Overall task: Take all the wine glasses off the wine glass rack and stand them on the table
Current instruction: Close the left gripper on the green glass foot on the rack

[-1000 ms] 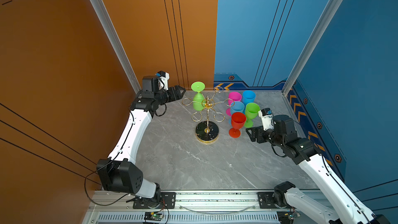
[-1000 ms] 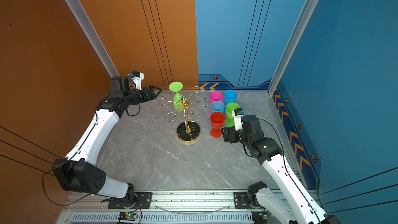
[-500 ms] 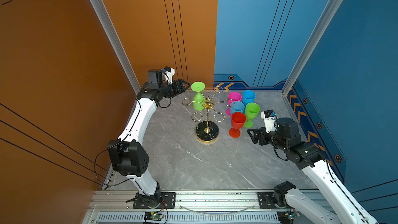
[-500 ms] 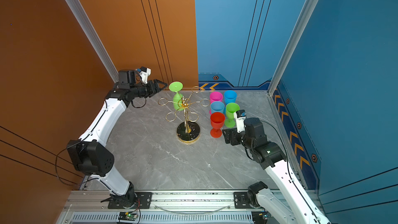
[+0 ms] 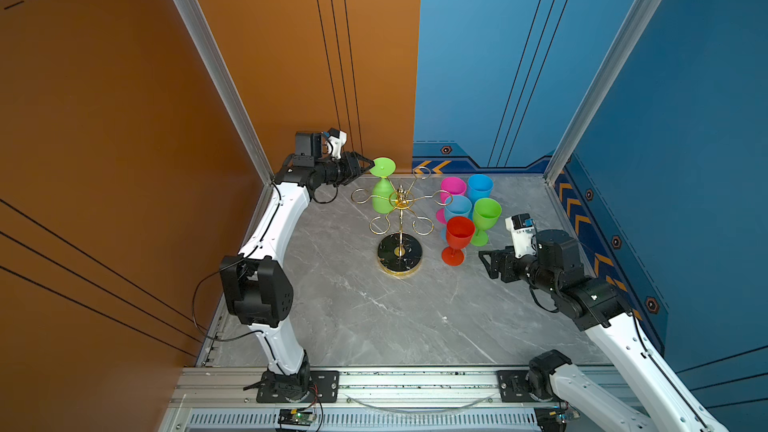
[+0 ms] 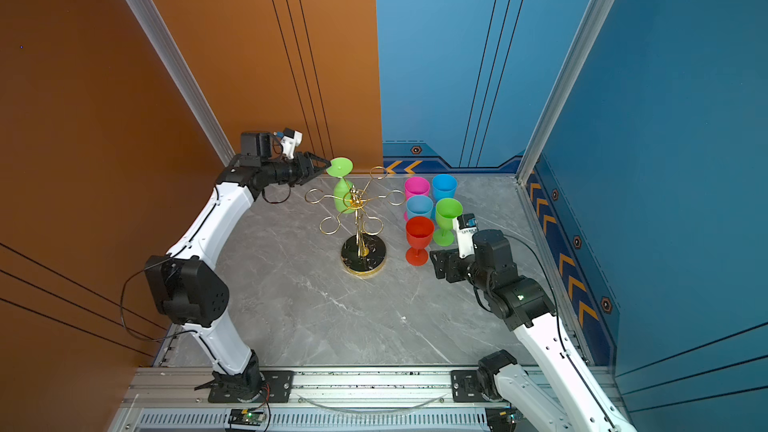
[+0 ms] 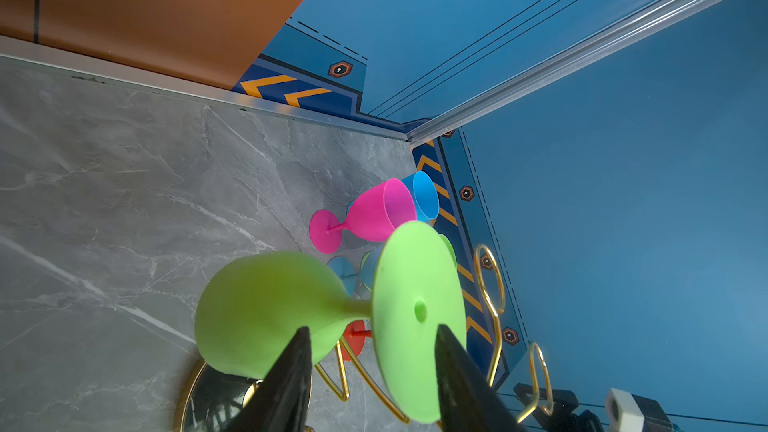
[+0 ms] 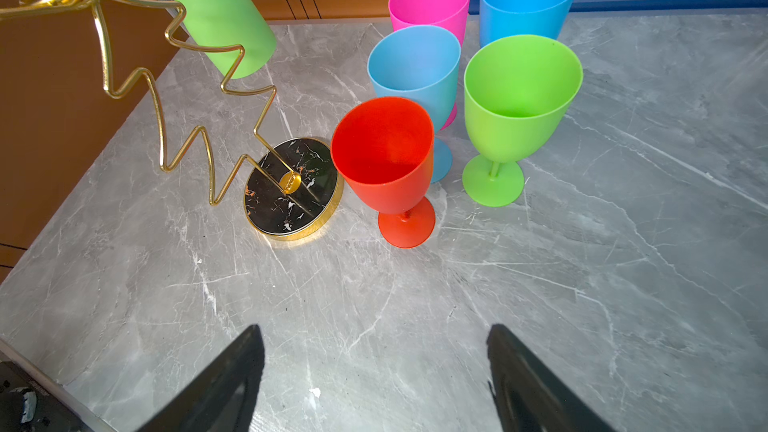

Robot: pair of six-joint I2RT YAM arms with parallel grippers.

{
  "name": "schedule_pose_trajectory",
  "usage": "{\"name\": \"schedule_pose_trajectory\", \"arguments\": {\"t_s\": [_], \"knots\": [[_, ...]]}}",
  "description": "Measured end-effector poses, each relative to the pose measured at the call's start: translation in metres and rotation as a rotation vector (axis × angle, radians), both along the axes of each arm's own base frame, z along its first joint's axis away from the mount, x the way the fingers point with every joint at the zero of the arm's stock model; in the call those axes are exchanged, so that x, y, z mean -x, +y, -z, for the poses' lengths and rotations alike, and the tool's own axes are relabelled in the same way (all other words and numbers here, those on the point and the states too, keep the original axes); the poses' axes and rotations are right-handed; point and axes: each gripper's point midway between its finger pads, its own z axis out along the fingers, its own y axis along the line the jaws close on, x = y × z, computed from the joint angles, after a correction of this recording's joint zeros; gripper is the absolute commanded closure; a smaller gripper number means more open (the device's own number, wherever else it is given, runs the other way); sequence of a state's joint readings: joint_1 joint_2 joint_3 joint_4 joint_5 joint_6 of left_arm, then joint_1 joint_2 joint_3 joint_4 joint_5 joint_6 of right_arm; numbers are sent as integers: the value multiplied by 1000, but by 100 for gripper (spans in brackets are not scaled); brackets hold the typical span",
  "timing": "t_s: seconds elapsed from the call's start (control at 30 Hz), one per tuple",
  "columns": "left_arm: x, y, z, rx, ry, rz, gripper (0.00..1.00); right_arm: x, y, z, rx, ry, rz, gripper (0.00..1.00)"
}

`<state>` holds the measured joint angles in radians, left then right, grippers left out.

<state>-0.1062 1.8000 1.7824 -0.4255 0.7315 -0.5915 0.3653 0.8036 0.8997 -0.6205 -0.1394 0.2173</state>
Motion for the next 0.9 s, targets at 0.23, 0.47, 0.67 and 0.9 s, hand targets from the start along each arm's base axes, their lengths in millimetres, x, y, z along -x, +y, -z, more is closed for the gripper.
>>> {"name": "schedule_pose_trajectory", "arguments": {"t_s": [0.23, 0.47, 0.67, 0.9], "knots": [[-5, -6, 4, 19, 21, 19, 64, 1, -1, 1, -1, -1, 0, 15], [-3, -8, 4, 32, 31, 25, 77, 3, -1, 3, -1, 0, 1, 15], [-4, -8, 1, 38, 28, 25, 84, 3, -1, 3, -1, 0, 1, 15], [-4, -8, -1, 52, 38, 17, 89, 3, -1, 2, -7, -2, 4, 15]]}}
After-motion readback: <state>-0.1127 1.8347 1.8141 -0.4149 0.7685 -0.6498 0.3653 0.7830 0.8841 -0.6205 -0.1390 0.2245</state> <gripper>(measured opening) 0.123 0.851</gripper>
